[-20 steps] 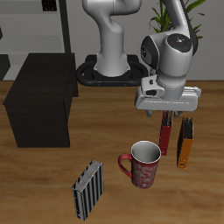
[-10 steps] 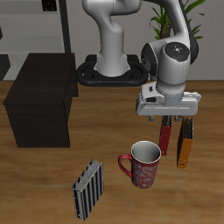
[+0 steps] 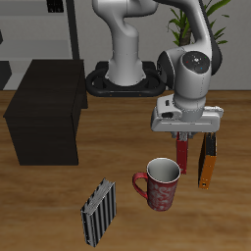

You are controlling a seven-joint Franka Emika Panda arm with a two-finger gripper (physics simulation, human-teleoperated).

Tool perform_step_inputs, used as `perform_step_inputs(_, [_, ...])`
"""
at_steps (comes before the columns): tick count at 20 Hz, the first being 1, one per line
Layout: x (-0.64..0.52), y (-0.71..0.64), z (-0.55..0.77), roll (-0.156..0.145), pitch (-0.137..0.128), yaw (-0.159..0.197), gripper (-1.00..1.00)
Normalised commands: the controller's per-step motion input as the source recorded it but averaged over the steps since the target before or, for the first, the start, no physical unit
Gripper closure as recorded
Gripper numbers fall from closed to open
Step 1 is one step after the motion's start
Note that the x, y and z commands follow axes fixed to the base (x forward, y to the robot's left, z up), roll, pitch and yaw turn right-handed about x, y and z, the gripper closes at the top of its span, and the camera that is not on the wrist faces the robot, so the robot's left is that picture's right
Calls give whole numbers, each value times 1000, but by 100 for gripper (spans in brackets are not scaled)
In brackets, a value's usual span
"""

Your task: Place the red book upright on top of the shelf

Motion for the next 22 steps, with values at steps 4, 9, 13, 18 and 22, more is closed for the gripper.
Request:
perform_step_inputs(4, [-31,-51,63,-5,-1,-3,100])
perform_step_inputs(9, [-64,-53,177,11,-11,3,100])
perform_step_inputs(13, [-170,-121,372,85,-21,15,100])
perform_step_inputs(18, [-185,-232,481,75,-34,26,100])
perform_step_inputs(22, [-102,-337,472,14,-25,5,100])
